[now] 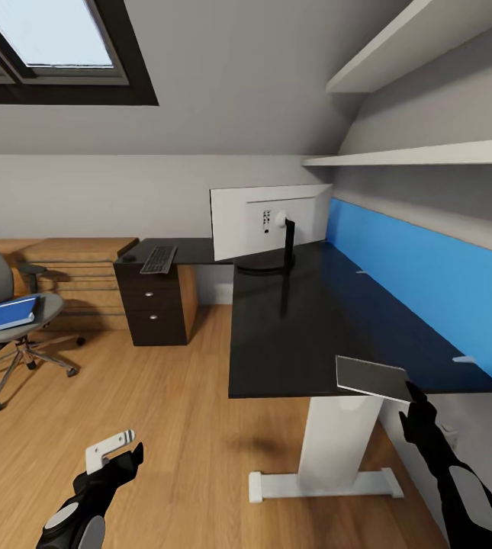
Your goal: In the bedroom, organize the workspace by keeping the computer under the desk, ensuring the monitor is on the desk, placing the keyboard on the desk next to the monitor, placing the mouse on the desk next to the keyboard, moving the folder from the swivel chair onto the desk next to the mouse, stacking the notebook on top of the folder with the pen on top of the notebook, and positioning the swivel chair next to the desk.
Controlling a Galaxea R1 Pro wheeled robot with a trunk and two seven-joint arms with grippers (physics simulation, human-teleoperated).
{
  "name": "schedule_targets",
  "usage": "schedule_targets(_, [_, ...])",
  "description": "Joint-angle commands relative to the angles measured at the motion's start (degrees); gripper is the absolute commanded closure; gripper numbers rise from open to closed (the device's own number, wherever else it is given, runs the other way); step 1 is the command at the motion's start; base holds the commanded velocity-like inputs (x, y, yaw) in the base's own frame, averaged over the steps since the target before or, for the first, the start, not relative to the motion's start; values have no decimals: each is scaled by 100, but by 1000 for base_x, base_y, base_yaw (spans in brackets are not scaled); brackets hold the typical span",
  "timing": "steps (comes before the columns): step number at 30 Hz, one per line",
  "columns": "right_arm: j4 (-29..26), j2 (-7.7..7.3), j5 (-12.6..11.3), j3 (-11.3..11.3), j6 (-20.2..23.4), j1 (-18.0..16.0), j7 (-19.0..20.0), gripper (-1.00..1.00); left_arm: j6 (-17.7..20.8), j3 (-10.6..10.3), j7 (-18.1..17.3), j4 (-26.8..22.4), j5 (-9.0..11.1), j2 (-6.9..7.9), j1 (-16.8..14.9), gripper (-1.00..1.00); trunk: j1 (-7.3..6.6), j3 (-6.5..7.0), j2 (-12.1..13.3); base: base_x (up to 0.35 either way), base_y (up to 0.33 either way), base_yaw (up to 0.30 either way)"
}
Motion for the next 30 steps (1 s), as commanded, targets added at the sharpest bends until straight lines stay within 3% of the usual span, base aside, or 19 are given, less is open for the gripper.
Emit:
schedule_targets(1, [2, 2, -36, -17, 45, -5, 10, -100, 19, 3, 35, -9, 60, -3, -2, -100, 0, -5, -3, 0, 0, 0])
schedule_targets(25, [-32, -5, -22, -16, 216, -5, 18, -100, 15, 3, 35, -7, 56, -3, -2, -100, 0, -5, -3, 0, 0, 0])
schedule_targets(26, [-32, -4, -22, -16, 217, -5, 18, 100, 14, 3, 35, -7, 57, -3, -2, -100, 0, -5, -3, 0, 0, 0])
schedule_targets(30, [-41, -7, -21, -16, 221, -5, 18, 100, 12, 3, 35, -6, 54, -3, -2, -100, 0, -5, -3, 0, 0, 0])
